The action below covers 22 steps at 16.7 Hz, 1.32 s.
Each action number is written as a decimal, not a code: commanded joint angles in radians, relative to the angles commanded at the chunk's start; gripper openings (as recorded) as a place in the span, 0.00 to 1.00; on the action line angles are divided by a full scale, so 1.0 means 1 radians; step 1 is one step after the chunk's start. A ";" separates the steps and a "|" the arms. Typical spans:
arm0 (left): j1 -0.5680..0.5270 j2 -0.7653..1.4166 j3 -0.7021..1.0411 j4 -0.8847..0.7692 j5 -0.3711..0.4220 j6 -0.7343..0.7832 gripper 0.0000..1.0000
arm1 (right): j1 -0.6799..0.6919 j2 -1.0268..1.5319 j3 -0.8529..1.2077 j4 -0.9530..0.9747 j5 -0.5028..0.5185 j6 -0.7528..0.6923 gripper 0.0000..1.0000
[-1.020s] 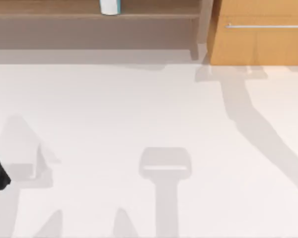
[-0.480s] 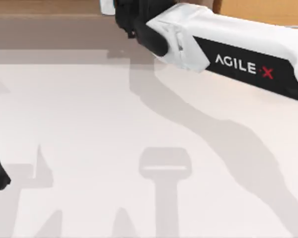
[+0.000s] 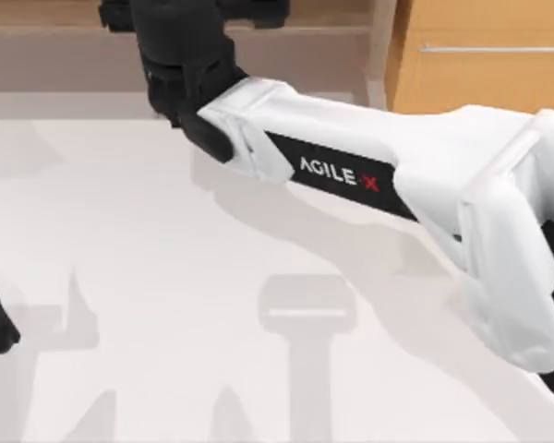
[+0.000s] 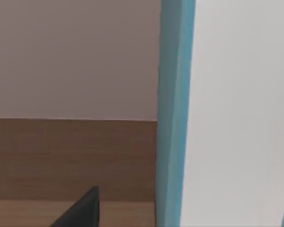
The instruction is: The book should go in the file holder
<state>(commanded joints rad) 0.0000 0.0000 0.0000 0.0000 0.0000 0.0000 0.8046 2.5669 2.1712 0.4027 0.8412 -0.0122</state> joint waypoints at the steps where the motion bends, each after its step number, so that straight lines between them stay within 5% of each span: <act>1: 0.000 0.000 0.000 0.000 0.000 0.000 1.00 | 0.000 0.000 0.000 0.000 0.000 0.000 1.00; 17: 0.000 0.000 0.000 0.000 0.000 0.000 1.00 | -0.026 0.085 0.163 -0.077 -0.025 -0.001 1.00; 22: 0.000 0.000 0.000 0.000 0.000 0.000 1.00 | -0.026 0.085 0.163 -0.077 -0.025 -0.001 0.62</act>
<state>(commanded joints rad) 0.0000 0.0000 0.0000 0.0000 0.0000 0.0000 0.7787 2.6523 2.3345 0.3261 0.8160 -0.0136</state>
